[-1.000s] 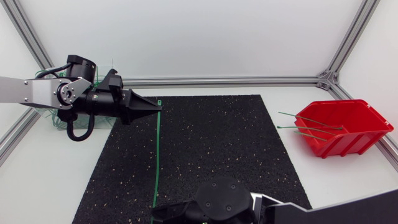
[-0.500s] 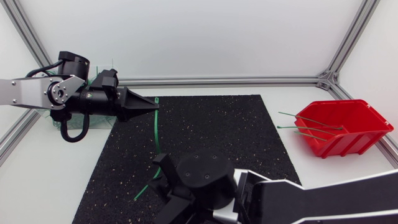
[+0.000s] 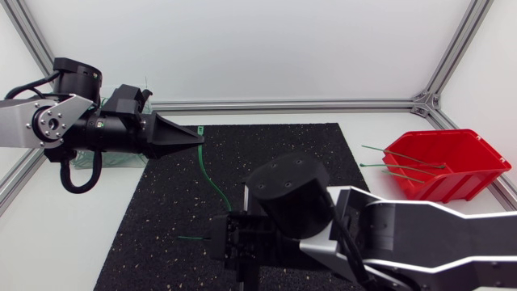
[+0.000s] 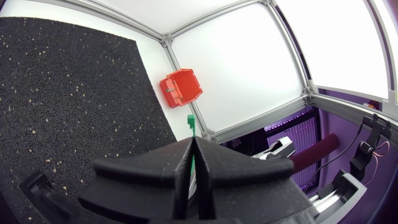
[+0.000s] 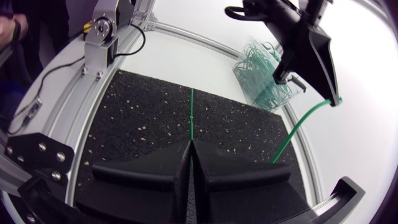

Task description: Take a green cable tie from the red box, thread the tail through the head to close it, then place it in the transparent bin on the left.

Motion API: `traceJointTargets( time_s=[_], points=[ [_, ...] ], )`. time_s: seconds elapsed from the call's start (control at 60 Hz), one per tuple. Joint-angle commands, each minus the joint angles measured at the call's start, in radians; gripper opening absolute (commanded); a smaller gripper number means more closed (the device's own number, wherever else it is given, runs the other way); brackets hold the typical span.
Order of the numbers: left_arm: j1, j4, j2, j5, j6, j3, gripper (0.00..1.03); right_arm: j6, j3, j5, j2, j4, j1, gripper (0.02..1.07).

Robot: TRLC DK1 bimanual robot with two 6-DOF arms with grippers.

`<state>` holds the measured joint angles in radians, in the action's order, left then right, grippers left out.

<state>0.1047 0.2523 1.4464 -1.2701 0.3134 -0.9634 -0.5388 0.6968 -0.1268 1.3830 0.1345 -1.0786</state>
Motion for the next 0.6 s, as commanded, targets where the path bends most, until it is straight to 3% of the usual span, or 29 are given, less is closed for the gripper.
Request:
traceJointTargets(
  time_s=[0.0,0.217,0.383,0.467,0.583],
  points=[
    [0.010,0.015,-0.032,0.003,-0.010,0.029,0.04,0.158,0.020,-0.045,-0.039,-0.045,0.031,0.07],
    [0.032,0.016,-0.115,0.026,-0.008,0.075,0.04,0.347,0.096,-0.074,-0.125,-0.222,-0.012,0.07],
    [0.062,0.015,-0.172,0.052,0.012,0.106,0.04,0.358,0.182,-0.053,-0.213,-0.374,-0.050,0.07],
    [0.076,0.013,-0.196,0.063,0.035,0.114,0.04,0.323,0.222,-0.140,-0.251,-0.457,-0.047,0.07],
    [0.105,0.010,-0.227,0.083,0.062,0.120,0.04,0.330,0.268,-0.140,-0.297,-0.515,-0.050,0.07]
  ],
)
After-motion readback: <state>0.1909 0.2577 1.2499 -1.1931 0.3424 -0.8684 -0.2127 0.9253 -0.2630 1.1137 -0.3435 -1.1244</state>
